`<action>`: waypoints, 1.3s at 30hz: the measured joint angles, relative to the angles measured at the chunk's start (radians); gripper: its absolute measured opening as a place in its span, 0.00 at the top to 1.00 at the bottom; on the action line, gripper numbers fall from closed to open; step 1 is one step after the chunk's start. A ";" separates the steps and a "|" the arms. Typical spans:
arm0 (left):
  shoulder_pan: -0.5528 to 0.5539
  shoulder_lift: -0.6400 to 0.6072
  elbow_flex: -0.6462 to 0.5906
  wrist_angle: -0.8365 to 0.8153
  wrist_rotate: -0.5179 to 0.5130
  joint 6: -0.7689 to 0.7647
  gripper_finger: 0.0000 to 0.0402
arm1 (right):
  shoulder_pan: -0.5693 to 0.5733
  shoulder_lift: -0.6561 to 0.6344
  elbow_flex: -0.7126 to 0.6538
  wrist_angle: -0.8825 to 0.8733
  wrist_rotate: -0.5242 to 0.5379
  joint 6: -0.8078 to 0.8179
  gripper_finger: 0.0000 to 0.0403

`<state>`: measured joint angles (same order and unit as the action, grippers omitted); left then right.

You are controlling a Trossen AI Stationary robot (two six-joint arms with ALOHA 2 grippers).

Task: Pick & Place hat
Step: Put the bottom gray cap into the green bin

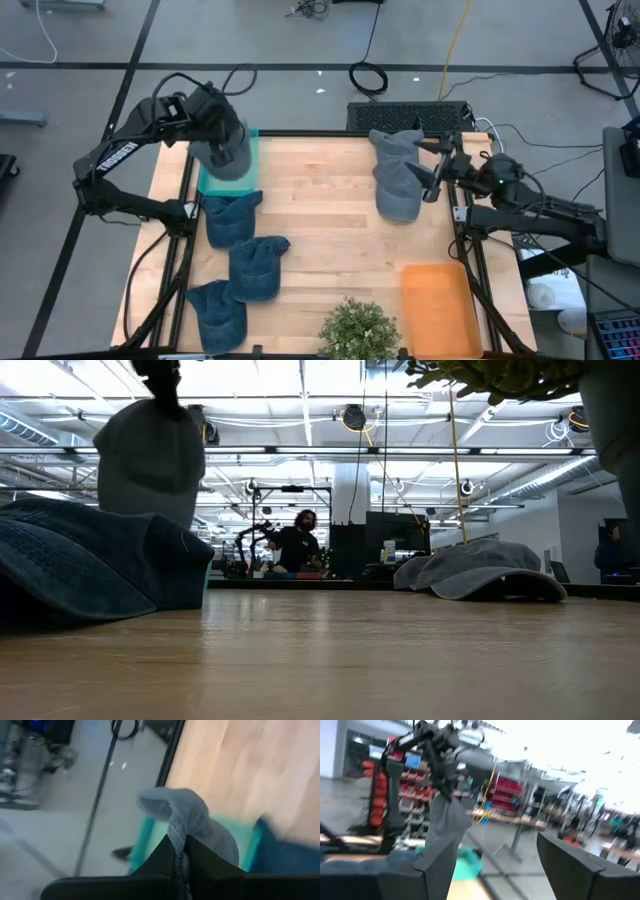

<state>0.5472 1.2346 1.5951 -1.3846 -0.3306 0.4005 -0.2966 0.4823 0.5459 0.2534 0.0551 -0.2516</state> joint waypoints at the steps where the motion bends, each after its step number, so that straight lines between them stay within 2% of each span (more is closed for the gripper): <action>1: -0.002 0.000 0.000 -0.016 -0.034 0.011 0.94 | 0.000 -0.003 -0.023 0.045 -0.001 -0.016 0.36; 6: -0.009 0.003 0.000 -0.028 -0.195 0.059 0.94 | 0.001 -0.003 -0.143 0.268 -0.001 -0.052 0.35; 12: -0.027 0.003 0.000 -0.027 -0.204 0.177 0.94 | 0.004 -0.003 -0.268 0.598 -0.004 -0.098 0.36; 15: -0.043 0.009 0.000 -0.034 -0.204 0.201 0.94 | 0.004 -0.006 -0.312 0.724 0.000 -0.051 0.36; 18: -0.053 0.009 -0.001 -0.035 -0.205 0.194 0.94 | 0.004 -0.008 -0.347 0.778 0.028 0.005 0.36; 22: -0.066 0.010 -0.001 -0.035 -0.209 0.188 0.94 | 0.004 -0.011 -0.361 0.773 0.119 0.033 0.35; 27: -0.067 0.009 -0.001 -0.036 -0.208 0.164 0.94 | 0.003 -0.012 -0.361 0.673 0.264 0.082 0.35; 31: -0.067 0.009 -0.001 -0.042 -0.208 0.162 0.94 | 0.004 -0.041 -0.361 0.601 0.333 0.076 0.35; 35: -0.068 0.009 -0.001 -0.049 -0.194 0.155 0.94 | 0.004 -0.126 -0.361 0.508 0.338 0.072 0.35; 39: -0.068 0.009 -0.001 -0.050 -0.193 0.149 0.94 | 0.004 -0.226 -0.361 0.329 0.338 0.086 0.35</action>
<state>0.4797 1.2438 1.5940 -1.4343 -0.5236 0.5493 -0.2928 0.2559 0.1848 0.5821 0.3929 -0.1660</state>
